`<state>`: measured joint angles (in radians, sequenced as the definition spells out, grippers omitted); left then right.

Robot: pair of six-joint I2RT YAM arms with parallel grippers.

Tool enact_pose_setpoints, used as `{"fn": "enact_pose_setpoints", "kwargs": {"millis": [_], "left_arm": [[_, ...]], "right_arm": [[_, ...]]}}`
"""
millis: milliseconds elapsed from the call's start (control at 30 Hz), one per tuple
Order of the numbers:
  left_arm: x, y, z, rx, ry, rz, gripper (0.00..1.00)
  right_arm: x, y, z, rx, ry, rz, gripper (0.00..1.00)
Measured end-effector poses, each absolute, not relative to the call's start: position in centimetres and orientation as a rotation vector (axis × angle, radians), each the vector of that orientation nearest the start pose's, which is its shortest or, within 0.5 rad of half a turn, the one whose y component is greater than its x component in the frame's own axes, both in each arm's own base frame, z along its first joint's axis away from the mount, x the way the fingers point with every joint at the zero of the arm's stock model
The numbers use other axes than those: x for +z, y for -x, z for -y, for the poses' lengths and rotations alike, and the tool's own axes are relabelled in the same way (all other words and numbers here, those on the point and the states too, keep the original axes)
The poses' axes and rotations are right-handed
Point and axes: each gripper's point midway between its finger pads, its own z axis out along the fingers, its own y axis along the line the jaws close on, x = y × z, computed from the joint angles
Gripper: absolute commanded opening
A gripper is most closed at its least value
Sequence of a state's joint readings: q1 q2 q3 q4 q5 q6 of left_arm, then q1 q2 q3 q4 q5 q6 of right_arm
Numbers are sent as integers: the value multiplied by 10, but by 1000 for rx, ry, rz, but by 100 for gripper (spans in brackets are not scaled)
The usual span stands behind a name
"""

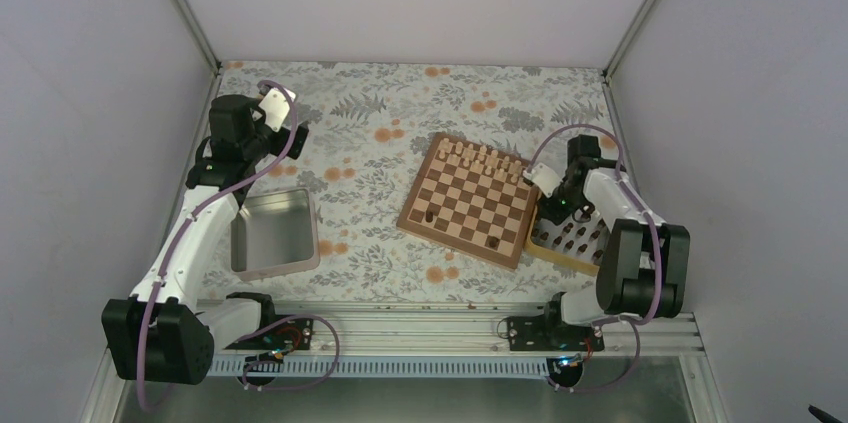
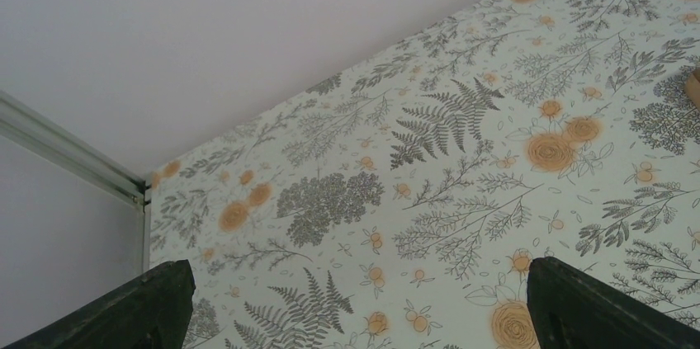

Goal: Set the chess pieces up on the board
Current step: Pick up the chess piece from the storage box.

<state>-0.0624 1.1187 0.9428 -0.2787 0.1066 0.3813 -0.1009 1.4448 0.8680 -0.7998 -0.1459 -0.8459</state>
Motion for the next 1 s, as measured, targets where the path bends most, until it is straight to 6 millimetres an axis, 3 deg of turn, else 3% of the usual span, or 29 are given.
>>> {"fn": "enact_pose_setpoints", "kwargs": {"millis": [300,600,733,900,1000], "left_arm": [[260,-374,42,91,-513,-1958,100],[260,-374,42,91,-513,-1958,100],[259,-374,42,90,-513,-1958,100],[260,-374,43,87,-515,-1957,100],[260,-374,43,84,-517,-1956,100]], "right_arm": [[52,-275,6,59,1075,-2684,13],[57,-271,8,72,1060,-2683,7],[79,-271,9,51,1055,-2658,7],[128,-282,8,-7,1051,-2557,7],[147,-282,6,-16,1047,-2519,7]]}}
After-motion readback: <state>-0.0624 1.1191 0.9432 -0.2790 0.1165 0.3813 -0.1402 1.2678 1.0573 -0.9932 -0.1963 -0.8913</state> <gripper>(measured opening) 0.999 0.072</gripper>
